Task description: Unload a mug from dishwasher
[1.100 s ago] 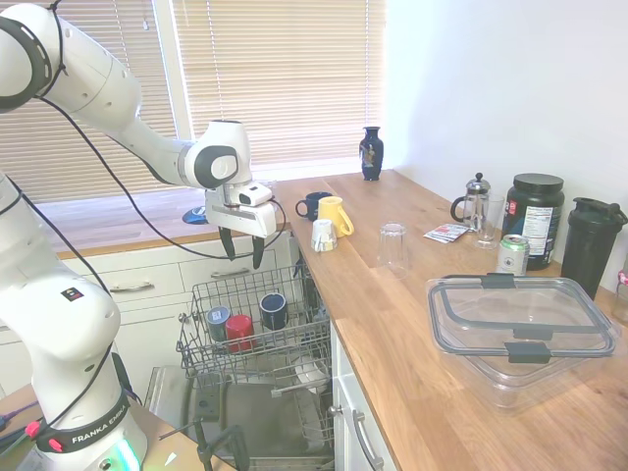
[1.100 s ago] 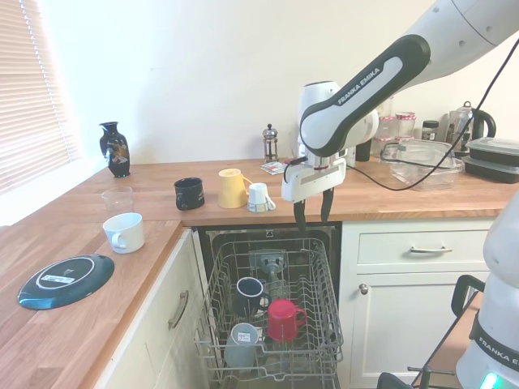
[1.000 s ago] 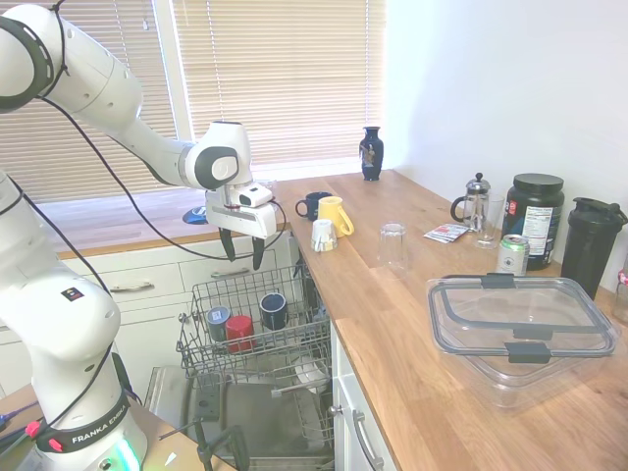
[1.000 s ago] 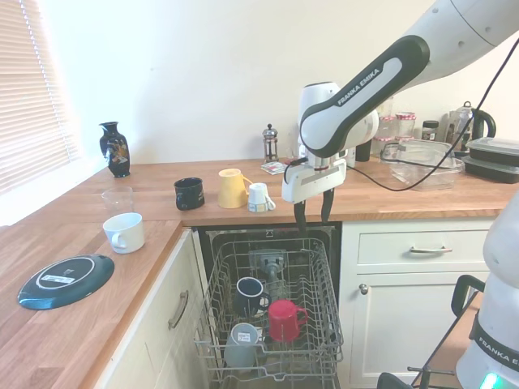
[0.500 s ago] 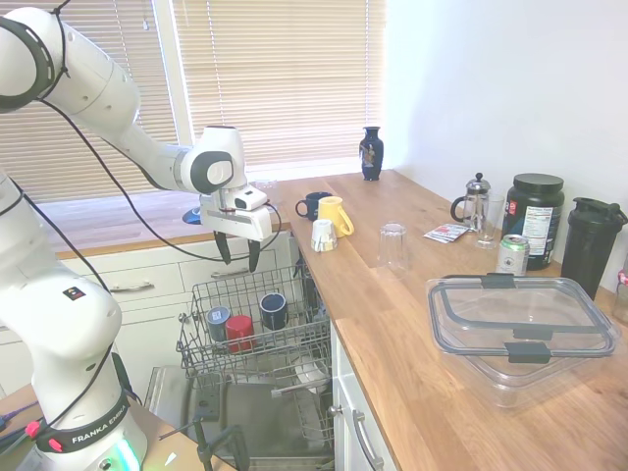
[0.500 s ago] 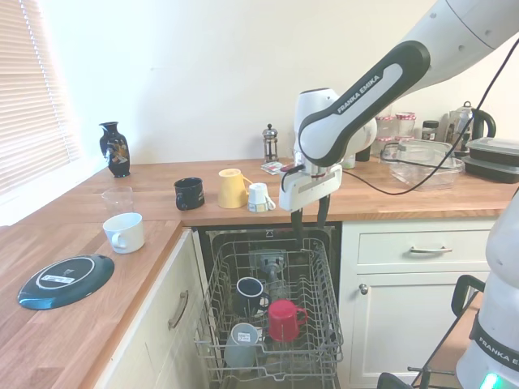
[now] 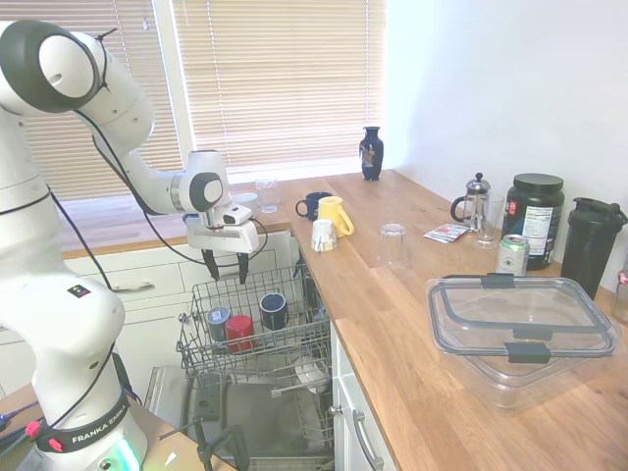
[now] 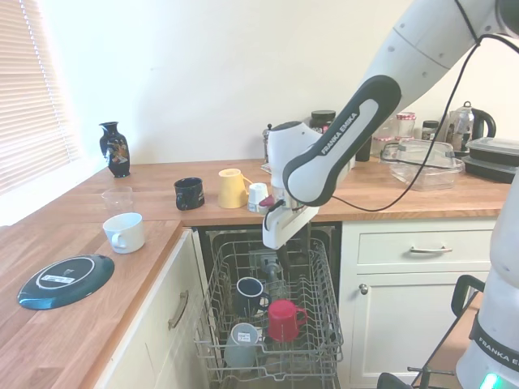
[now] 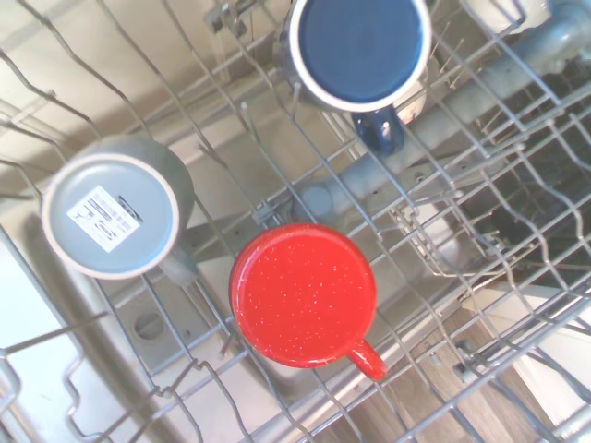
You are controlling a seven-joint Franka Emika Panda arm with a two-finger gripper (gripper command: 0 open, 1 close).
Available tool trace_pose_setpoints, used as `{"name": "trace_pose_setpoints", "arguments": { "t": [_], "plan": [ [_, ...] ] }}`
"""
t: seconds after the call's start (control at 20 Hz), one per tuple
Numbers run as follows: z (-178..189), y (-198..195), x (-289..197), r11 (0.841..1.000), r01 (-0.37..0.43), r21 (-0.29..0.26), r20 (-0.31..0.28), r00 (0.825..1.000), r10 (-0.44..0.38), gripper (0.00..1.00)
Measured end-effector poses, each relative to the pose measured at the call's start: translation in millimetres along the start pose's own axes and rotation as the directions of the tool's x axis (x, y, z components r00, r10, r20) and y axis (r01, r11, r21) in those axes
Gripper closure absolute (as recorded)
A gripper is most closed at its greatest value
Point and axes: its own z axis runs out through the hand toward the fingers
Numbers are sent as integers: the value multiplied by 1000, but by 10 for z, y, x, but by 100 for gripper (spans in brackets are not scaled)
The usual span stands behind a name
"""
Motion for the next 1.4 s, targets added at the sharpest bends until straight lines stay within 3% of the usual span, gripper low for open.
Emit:
{"name": "trace_pose_setpoints", "arguments": {
  "t": [0.25,0.6,1.1,1.4],
  "plan": [
    [300,-31,103,999,34,-28,-20,999,-34,0],
    [640,-179,300,997,74,-23,-37,997,-75,0],
    [951,-475,582,995,89,-35,-42,995,-90,0],
    [1333,-576,688,994,98,-50,-31,995,-99,0]
  ]
}}
